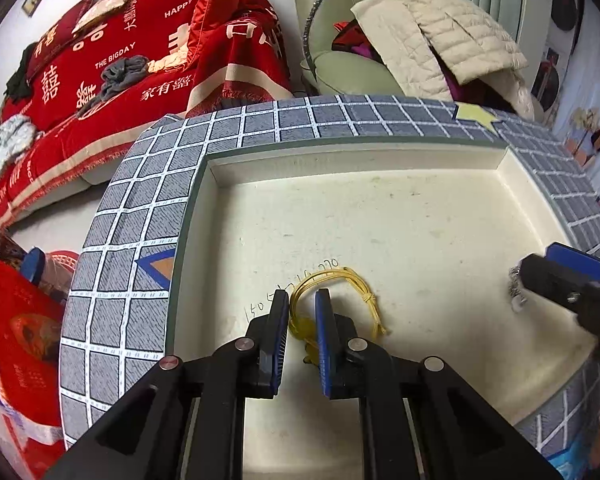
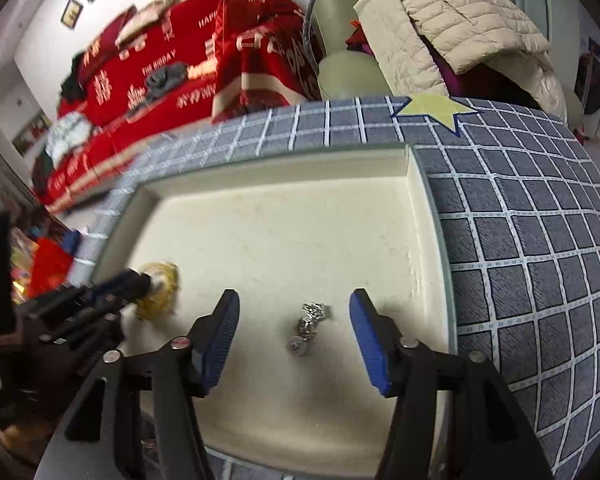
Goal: Organize jewelry
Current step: 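Carry both items into the tray and open both grippers to release them, then withdraw both grippers from the tray back toward the remaining jewelry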
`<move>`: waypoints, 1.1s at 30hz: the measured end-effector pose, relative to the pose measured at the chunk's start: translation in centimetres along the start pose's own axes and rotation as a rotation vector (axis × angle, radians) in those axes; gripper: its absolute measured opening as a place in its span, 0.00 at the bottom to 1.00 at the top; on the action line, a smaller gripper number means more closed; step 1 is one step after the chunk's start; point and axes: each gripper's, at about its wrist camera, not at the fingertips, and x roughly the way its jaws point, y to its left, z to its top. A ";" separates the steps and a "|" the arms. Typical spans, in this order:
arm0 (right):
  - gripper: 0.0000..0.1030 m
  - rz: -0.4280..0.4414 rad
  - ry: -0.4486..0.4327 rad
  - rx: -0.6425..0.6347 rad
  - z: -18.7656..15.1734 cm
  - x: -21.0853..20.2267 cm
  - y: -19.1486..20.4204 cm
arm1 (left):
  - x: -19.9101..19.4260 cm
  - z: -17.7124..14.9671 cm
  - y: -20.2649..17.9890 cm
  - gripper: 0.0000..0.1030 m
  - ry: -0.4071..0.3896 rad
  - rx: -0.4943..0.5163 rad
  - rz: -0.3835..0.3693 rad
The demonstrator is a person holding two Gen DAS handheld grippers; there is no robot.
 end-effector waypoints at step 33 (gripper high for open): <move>1.00 0.060 -0.164 0.056 -4.4 -11.6 0.5 | -8.9 -3.6 0.4 1.00 -0.178 0.108 -0.044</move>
